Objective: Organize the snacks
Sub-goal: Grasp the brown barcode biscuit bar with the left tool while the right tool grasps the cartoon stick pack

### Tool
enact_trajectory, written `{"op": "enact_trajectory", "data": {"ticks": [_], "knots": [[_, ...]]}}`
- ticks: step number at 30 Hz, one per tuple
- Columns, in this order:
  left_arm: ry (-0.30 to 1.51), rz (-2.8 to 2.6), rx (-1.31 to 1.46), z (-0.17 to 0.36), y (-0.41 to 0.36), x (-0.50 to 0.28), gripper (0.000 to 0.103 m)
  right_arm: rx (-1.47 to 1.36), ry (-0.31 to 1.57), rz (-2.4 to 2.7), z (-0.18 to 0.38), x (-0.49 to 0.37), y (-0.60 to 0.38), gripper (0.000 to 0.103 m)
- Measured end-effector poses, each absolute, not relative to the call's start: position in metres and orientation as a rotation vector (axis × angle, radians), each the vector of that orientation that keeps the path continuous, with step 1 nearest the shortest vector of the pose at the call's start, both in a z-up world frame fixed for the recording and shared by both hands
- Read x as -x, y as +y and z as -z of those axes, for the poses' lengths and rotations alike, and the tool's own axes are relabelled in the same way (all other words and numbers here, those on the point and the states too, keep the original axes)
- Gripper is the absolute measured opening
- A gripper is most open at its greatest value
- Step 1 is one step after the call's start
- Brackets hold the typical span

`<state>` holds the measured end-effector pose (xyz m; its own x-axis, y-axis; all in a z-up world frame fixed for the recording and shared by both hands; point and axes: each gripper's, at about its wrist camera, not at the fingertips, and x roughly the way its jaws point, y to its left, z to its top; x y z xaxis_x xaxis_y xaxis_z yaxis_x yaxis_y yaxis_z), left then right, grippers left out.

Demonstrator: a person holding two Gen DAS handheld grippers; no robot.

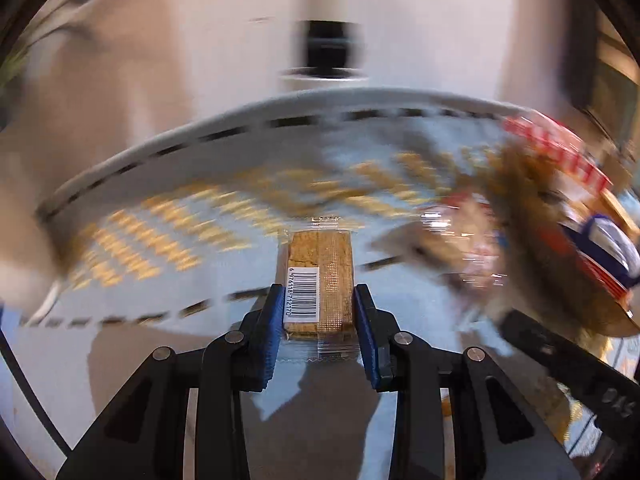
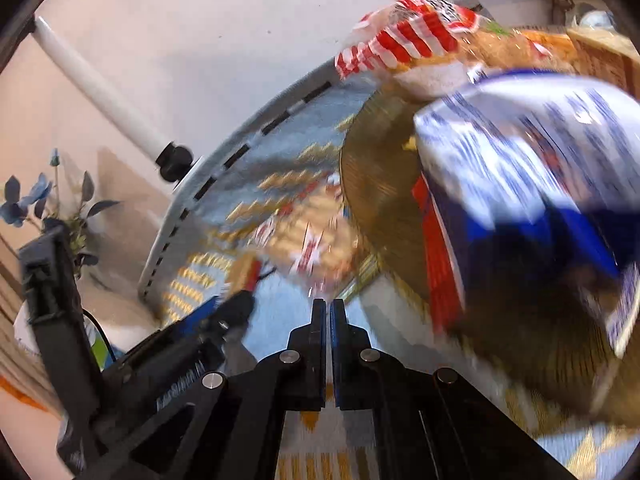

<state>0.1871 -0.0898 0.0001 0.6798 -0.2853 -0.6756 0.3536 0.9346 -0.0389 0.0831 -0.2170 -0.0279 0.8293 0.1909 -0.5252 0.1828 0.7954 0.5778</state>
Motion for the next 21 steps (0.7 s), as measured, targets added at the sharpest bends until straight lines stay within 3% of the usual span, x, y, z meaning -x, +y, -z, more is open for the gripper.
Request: {"op": "enact_trajectory", "data": {"ticks": [1,2,3,4,5,6,21], "knots": [[0.746,0.326,-0.084,0.0,-0.084,-0.188,0.031,-0.693,0.605,-0.003,0.031,-0.081,-0.218,0.005],[0.748,0.309,-0.071,0.001,-0.078,-0.189,0.031,-0.732,0.605,0.003,0.034,-0.081,-0.22,0.023],[0.753,0.301,-0.055,0.002,-0.073,-0.19,0.031,-0.773,0.607,0.026,0.037,-0.081,-0.223,0.056],[0.754,0.296,-0.047,0.003,-0.07,-0.19,0.031,-0.796,0.577,0.012,0.036,-0.083,-0.223,0.064],[0.753,0.292,-0.042,0.004,-0.066,-0.19,0.031,-0.784,0.555,0.036,0.031,-0.085,-0.22,0.086],[0.752,0.295,-0.035,0.005,-0.066,-0.19,0.031,-0.752,0.55,0.086,0.026,-0.087,-0.216,0.099],[0.77,0.351,0.117,0.012,-0.03,-0.198,0.031,-0.765,0.484,0.304,0.024,-0.178,-0.195,0.103]]}}
